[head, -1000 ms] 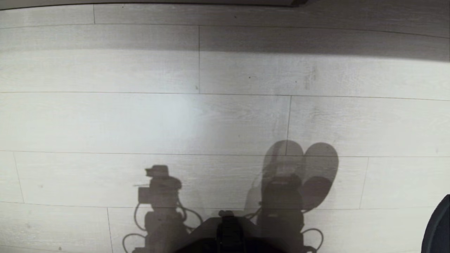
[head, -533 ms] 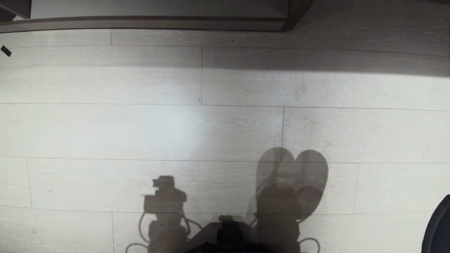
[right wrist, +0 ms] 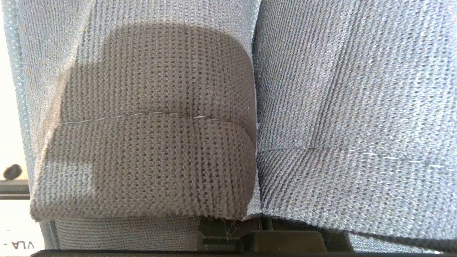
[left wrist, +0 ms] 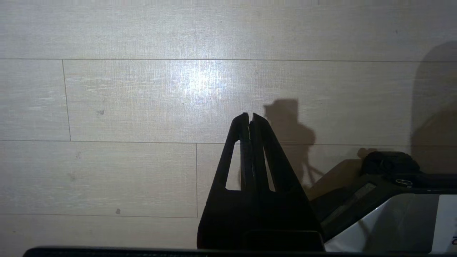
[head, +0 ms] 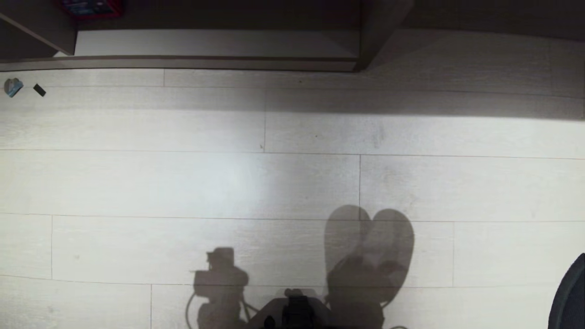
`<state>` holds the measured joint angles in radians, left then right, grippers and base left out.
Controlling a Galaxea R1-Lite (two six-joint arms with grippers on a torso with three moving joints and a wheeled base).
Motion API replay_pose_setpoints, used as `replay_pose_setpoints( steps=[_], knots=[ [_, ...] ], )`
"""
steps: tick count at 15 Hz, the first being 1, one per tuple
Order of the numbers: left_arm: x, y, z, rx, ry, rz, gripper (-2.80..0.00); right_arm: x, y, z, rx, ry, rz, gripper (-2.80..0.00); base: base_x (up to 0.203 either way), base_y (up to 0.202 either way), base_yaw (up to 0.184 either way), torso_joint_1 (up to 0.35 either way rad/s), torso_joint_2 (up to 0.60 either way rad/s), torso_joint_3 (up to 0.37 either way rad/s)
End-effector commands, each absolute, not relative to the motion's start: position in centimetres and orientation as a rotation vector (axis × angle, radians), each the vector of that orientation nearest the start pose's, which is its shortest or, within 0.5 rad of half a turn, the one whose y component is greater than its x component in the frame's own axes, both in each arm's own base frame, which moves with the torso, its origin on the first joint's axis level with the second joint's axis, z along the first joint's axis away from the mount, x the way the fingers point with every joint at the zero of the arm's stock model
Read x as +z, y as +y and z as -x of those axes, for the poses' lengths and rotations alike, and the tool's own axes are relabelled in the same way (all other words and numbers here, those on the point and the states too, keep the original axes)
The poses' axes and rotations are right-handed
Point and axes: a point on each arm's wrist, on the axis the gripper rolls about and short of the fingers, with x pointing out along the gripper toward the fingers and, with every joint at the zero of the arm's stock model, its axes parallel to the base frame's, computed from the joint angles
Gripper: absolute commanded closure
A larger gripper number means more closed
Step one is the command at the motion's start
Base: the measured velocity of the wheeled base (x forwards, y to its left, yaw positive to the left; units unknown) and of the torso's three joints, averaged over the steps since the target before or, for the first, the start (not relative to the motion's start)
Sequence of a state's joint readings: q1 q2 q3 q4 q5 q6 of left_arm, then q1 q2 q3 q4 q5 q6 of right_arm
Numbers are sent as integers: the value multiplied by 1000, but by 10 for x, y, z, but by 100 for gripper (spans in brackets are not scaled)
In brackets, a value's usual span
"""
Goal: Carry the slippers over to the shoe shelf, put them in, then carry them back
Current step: Place the slippers into the shoe cabinet
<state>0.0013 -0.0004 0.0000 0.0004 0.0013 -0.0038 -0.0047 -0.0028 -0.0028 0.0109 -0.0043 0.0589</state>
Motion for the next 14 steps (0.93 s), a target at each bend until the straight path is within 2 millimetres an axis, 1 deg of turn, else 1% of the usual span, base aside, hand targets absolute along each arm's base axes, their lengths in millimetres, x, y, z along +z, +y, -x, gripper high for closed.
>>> replay_pose_setpoints(
  steps=[1,14],
  knots=[
    [75,0,23,3,0,5,0,75,0,23,-9,5,-59,0,0,0,0,-2,4,200],
    [75,0,23,3,0,6,0,75,0,23,-9,4,-60,0,0,0,0,3,3,203]
  ],
)
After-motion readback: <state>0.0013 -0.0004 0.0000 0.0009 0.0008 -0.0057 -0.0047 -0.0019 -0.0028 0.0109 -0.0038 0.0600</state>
